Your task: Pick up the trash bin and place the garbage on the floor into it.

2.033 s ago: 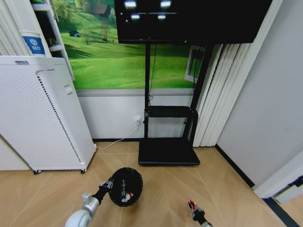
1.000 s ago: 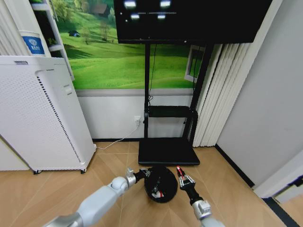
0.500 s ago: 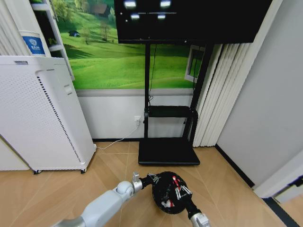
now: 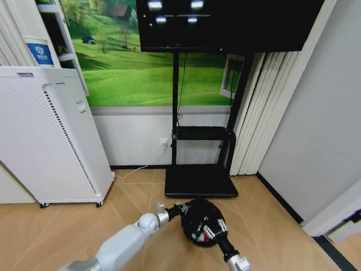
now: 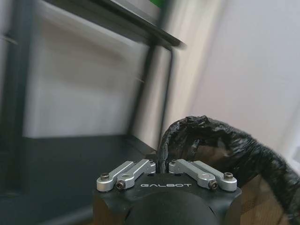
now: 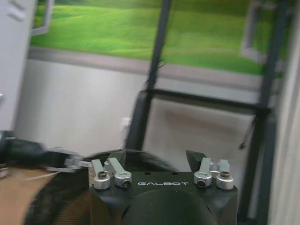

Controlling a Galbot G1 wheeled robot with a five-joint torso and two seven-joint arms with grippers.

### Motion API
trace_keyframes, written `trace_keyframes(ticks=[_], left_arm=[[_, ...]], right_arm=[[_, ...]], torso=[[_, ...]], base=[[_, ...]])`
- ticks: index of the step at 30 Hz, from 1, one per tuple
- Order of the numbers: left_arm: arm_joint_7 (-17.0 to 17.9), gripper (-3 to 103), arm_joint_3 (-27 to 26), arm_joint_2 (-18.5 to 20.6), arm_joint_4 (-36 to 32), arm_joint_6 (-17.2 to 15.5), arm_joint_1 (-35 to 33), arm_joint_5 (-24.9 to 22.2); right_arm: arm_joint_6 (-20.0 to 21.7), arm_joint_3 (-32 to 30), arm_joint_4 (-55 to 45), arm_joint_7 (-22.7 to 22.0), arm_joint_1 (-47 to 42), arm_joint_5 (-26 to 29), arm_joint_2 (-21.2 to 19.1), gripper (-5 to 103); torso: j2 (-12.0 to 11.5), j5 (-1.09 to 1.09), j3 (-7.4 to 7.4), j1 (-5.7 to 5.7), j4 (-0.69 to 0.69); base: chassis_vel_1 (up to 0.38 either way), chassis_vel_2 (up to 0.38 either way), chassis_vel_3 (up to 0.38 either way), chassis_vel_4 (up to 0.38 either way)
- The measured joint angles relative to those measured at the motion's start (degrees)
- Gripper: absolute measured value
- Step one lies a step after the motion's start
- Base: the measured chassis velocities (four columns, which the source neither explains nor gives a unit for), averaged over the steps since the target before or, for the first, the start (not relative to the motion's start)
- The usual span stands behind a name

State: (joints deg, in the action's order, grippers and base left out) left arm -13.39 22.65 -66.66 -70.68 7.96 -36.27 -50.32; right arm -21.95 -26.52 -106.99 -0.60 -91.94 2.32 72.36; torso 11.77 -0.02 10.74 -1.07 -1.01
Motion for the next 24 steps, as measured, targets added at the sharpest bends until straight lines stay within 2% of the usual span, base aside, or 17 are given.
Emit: trace_keyframes(ticks=[1, 2, 3, 4, 6, 7, 8, 10, 11, 13, 14, 16, 17, 18, 20, 22, 24], left_arm=[[2.50, 7, -1.78, 0.85, -1.42, 0.00, -0.71, -0.39], [2.50, 7, -1.78, 0.85, -1.42, 0.00, -0.71, -0.39], [4.96, 7, -4.08, 1.93, -3.62, -0.12, -1.92, -0.75], [4.96, 7, -4.08, 1.93, -3.62, -0.12, -1.92, -0.75], [9.03, 7, -11.03, 4.77, -10.47, -1.30, -6.73, -1.35], [10.03, 7, -13.56, 5.64, -12.75, -1.89, -8.67, -1.44], [10.03, 7, -13.56, 5.64, -12.75, -1.89, -8.67, -1.44], [12.37, 7, -20.98, 9.01, -19.73, -3.50, -15.89, -2.31], [12.37, 7, -20.98, 9.01, -19.73, -3.50, -15.89, -2.31], [12.91, 7, -27.50, 11.79, -25.15, -4.56, -22.63, -2.19], [12.91, 7, -27.50, 11.79, -25.15, -4.56, -22.63, -2.19], [12.91, 7, -37.82, 13.98, -32.09, -5.52, -31.27, -1.69], [12.99, 7, -40.32, 14.35, -33.91, -5.73, -33.75, -1.42], [12.99, 7, -40.32, 14.35, -33.91, -5.73, -33.75, -1.42], [14.55, 7, -46.96, 14.71, -39.34, -6.24, -41.89, 0.15], [15.12, 7, -48.73, 14.52, -40.76, -6.53, -44.05, 0.48], [18.33, 7, -55.04, 12.26, -45.48, -7.94, -51.30, 1.33]], right_arm=[[0.41, -0.65, -0.21, -0.87, 0.62, 0.39, -0.14, 74], [0.41, -0.65, -0.21, -0.87, 0.62, 0.39, -0.14, 74], [1.06, -1.47, -0.21, -1.81, 1.53, 0.85, -0.36, 85], [1.06, -1.47, -0.21, -1.81, 1.53, 0.85, -0.36, 85], [1.91, -3.08, 1.32, -3.93, 3.80, 1.48, -0.66, 95], [2.26, -3.48, 1.93, -4.49, 4.36, 1.64, -0.74, 95], [2.26, -3.48, 1.93, -4.49, 4.36, 1.64, -0.74, 95], [3.94, -4.73, 4.02, -5.80, 5.58, 2.41, -1.18, 100], [3.94, -4.73, 4.02, -5.80, 5.58, 2.41, -1.18, 100], [5.37, -5.67, 5.64, -7.07, 5.89, 2.79, -1.51, 100], [5.37, -5.67, 5.64, -7.07, 5.89, 2.79, -1.51, 100], [7.47, -6.31, 6.24, -8.28, 5.59, 4.72, -1.65, 100], [8.07, -6.45, 6.24, -8.65, 5.37, 5.55, -1.65, 100], [8.07, -6.45, 6.24, -8.65, 5.37, 5.55, -1.65, 100], [9.00, -7.14, 6.00, -9.35, 4.86, 7.00, -1.51, 100], [9.15, -7.30, 5.92, -9.54, 4.81, 7.22, -1.47, 100], [9.83, -7.86, 5.44, -10.13, 4.74, 8.00, -1.25, 100]], torso=[[0.00, 0.01, 0.00, 0.00, 0.03], [0.00, 0.01, 0.00, 0.00, 0.03], [0.00, 0.02, 0.00, 0.00, 0.04], [0.00, 0.02, 0.00, 0.00, 0.04], [0.00, 0.01, 0.00, 0.00, 0.01], [0.00, 0.01, 0.00, 0.00, 0.02], [0.00, 0.01, 0.00, 0.00, 0.02], [0.00, 0.01, 0.00, 0.00, 0.04], [0.00, 0.01, 0.00, 0.00, 0.04], [0.00, 0.00, 0.01, 0.00, 0.06], [0.00, 0.00, 0.01, 0.00, 0.06], [0.00, 0.03, -0.01, 0.01, 0.03], [0.00, 0.04, -0.01, 0.01, 0.04], [0.00, 0.04, -0.01, 0.01, 0.04], [0.00, -0.01, -0.01, 0.01, 0.01], [0.00, 0.00, -0.01, 0.01, 0.02], [0.00, 0.01, -0.01, 0.01, 0.03]], base=[[0.000, 0.000, 0.000, 0.000], [0.000, 0.000, 0.000, 0.000], [0.000, 0.000, 0.000, 0.000], [0.000, 0.000, 0.000, 0.000], [0.000, 0.000, 0.000, 0.000], [0.000, 0.000, 0.000, 0.000], [0.000, 0.000, 0.000, 0.000], [0.000, 0.000, 0.000, 0.000], [0.000, 0.000, 0.000, 0.000], [0.000, 0.000, 0.000, 0.000], [0.000, 0.000, 0.000, 0.000], [0.000, 0.000, 0.000, 0.000], [0.000, 0.000, 0.000, 0.000], [0.000, 0.000, 0.000, 0.000], [0.000, 0.000, 0.000, 0.000], [0.000, 0.000, 0.000, 0.000], [0.000, 0.000, 0.000, 0.000]])
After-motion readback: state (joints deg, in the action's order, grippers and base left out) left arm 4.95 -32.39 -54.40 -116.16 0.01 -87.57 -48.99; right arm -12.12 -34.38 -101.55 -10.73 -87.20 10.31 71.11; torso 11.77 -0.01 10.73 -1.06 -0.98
